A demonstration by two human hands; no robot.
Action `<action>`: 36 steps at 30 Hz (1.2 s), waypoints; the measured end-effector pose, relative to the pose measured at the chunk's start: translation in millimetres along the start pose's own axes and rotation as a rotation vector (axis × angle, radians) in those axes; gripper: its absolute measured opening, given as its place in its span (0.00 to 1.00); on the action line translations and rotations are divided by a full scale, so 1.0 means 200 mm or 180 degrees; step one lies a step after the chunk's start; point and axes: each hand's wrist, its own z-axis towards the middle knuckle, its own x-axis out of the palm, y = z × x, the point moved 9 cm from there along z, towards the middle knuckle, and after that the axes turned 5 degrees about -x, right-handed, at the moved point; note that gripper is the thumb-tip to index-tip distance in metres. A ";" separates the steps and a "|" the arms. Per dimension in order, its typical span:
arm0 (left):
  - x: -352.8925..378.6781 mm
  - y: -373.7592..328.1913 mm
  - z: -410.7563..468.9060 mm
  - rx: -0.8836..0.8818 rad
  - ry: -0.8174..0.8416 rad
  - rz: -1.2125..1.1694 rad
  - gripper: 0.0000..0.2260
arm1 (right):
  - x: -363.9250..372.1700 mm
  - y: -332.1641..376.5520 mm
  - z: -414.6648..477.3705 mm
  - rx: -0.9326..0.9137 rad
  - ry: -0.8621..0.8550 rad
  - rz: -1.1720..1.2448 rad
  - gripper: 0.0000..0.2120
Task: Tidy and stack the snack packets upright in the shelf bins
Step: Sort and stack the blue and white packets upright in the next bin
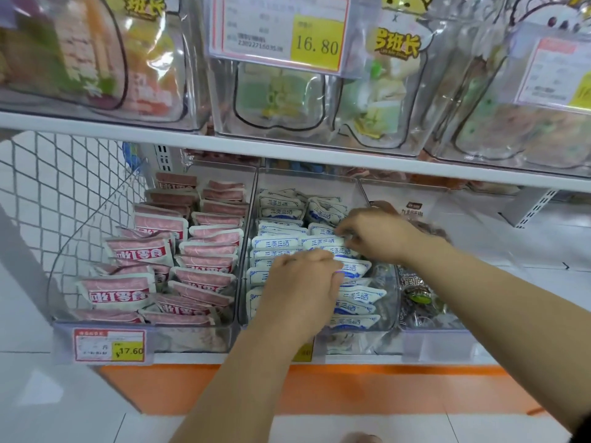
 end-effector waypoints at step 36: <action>0.04 0.09 0.44 -0.0210 0.0369 0.0378 0.15 | -0.11 -0.21 0.18 0.0028 -0.0624 0.0551 0.12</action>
